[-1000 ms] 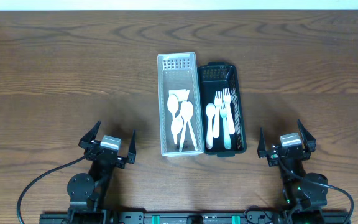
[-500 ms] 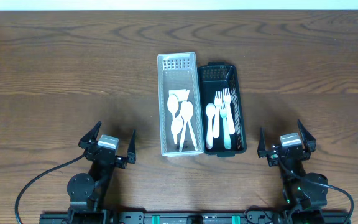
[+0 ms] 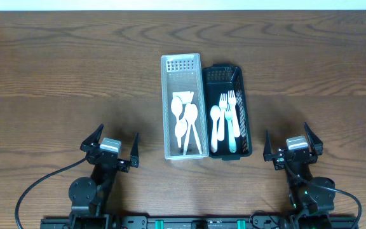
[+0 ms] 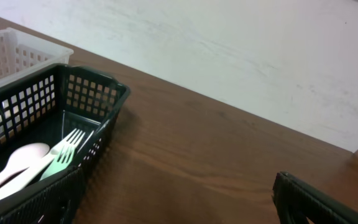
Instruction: Pack container
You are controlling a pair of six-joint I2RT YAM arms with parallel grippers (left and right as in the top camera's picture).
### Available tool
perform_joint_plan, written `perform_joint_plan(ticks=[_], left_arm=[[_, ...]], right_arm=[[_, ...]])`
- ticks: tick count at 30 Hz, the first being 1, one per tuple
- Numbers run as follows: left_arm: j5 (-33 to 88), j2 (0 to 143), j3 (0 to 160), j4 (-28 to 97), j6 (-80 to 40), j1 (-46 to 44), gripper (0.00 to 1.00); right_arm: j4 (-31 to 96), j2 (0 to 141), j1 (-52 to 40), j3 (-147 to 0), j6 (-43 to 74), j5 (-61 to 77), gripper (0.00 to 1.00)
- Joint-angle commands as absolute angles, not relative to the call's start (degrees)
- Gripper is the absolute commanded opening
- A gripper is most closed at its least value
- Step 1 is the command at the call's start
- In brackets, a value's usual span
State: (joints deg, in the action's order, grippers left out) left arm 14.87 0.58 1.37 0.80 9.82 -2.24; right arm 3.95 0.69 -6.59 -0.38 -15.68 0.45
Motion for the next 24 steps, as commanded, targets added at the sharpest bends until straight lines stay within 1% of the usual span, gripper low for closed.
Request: perform_joint_plan(ticks=[1,5,11,12,15,24], left_arm=[[16.43,0.08,0.23,2.20,6.94,-1.93,0.98],[14.28,0.10,0.23,2.26,5.65,-1.96,0.98],[-2.74,0.08,0.23,3.84,-14.94,-1.93,0.98],[-4.56,0.08,0.23,3.73,-16.60,-1.93,0.98],[-6.35,0.08,0.23,3.40,-16.60,-1.93,0.98],[-5.13,0.10,0.23,3.62,-16.34,-2.07,0.98]], right_arm=[[4.25,0.27,-6.17,-0.34,-16.14,0.67,0.99],[4.25,0.27,-6.17,-0.34,-16.14,0.67,0.99],[4.25,0.27,-6.17,-0.34,-16.14,0.67,0.99],[4.25,0.27,-6.17,-0.34,-16.14,0.67,0.99],[4.25,0.27,-6.17,-0.34,-16.14,0.67,0.99],[4.25,0.27,-6.17,-0.34,-16.14,0.67,0.99]])
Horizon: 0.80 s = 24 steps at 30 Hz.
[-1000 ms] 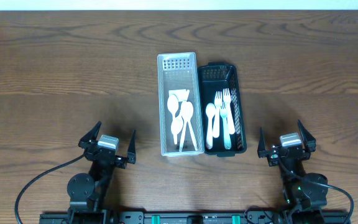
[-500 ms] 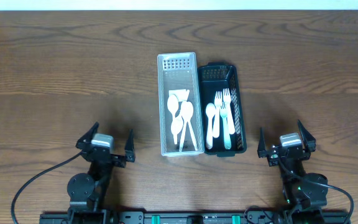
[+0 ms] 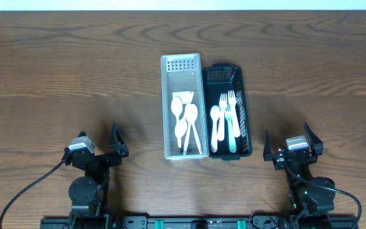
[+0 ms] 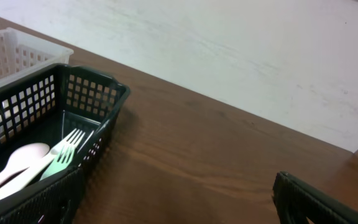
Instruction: Pack container
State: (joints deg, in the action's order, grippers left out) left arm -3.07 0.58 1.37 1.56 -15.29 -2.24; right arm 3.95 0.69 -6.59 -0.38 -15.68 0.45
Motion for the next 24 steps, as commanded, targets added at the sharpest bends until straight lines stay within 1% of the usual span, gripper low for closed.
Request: perform_joint_plan(ticks=[1,9,14,24], left_arm=[[-4.82,0.10,0.23,3.66,-16.16,-2.11,0.98],[-3.44,0.10,0.23,3.79,-13.78,-5.04,0.98],[-3.51,0.10,0.23,3.79,-12.38,-8.54,0.98],[-3.46,0.10,0.23,3.79,-12.29,-8.93,0.98]], right_arm=[[4.25,0.27,-6.17,-0.34,-16.14,0.67,0.99],[4.25,0.27,-6.17,-0.34,-16.14,0.67,0.99],[4.25,0.27,-6.17,-0.34,-16.14,0.67,0.99],[4.25,0.27,-6.17,-0.34,-16.14,0.67,0.99]])
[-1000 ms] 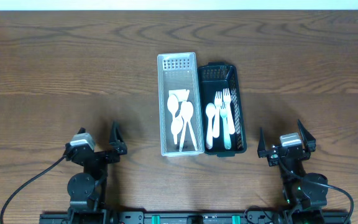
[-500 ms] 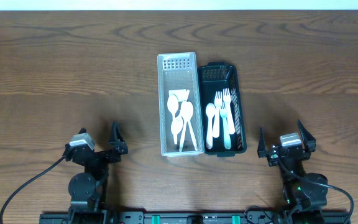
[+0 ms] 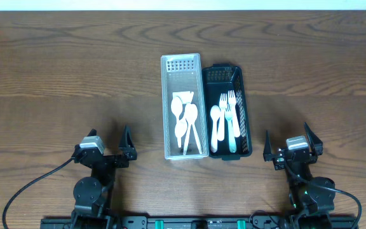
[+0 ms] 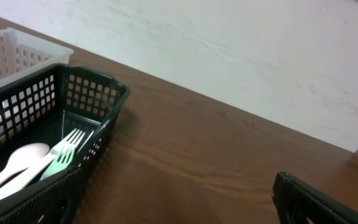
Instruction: Pack container
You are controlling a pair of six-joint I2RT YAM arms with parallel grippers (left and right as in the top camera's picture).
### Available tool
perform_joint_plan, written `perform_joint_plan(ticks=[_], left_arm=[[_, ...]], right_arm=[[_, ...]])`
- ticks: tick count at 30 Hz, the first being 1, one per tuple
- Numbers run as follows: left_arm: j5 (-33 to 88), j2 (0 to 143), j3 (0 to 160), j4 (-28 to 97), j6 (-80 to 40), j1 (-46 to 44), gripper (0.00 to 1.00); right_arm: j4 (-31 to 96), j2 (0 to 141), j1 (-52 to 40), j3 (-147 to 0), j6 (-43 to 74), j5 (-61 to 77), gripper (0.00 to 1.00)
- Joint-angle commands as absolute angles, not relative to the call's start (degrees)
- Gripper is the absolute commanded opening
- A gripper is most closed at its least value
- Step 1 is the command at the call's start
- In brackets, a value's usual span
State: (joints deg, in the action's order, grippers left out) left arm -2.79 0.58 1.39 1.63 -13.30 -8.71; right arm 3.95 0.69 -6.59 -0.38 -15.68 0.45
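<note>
A clear white basket (image 3: 165, 108) holds several white spoons (image 3: 186, 117). Touching its right side, a black basket (image 3: 245, 114) holds pale forks (image 3: 229, 108) and a spoon (image 3: 215, 121). My left gripper (image 3: 110, 149) is open and empty near the front edge, left of the baskets; it is rolled, so only one finger (image 3: 126, 137) shows clearly. My right gripper (image 3: 288, 137) is open and empty, front right of the black basket. The right wrist view shows the black basket (image 4: 86, 93), a fork (image 4: 64, 149) and one finger (image 4: 316, 202).
Bare wooden table (image 3: 75, 70) surrounds the baskets on all sides. A pale wall (image 4: 229, 43) rises behind the table's far edge in the right wrist view. Both arm bases and their cables sit along the front edge.
My left gripper has shifted a little to the right, toward the white basket, and its roll has changed. The right gripper, baskets and cutlery are unchanged.
My left gripper first sat level with both fingers spread, front left of the baskets. It then stood further left and rolled to one side. Now it is back toward the right, still rolled. The right gripper and both baskets have stayed put throughout.
</note>
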Motion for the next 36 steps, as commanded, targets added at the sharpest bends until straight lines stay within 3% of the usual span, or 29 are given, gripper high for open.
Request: perform_joint_plan(ticks=[1,5,10,36], left_arm=[[-3.49,0.10,0.23,3.79,-12.29,-8.88,0.98],[-3.40,0.08,0.23,3.79,-12.14,-7.90,0.98],[3.05,0.10,0.23,3.79,-3.31,-6.92,0.98],[3.44,0.23,0.23,3.77,-3.05,-6.92,0.98]], right_arm=[[4.25,0.27,-6.17,-0.34,-16.14,0.67,0.99],[4.25,0.27,-6.17,-0.34,-16.14,0.67,0.99],[4.25,0.27,-6.17,-0.34,-16.14,0.67,0.99],[4.25,0.27,-6.17,-0.34,-16.14,0.67,0.99]])
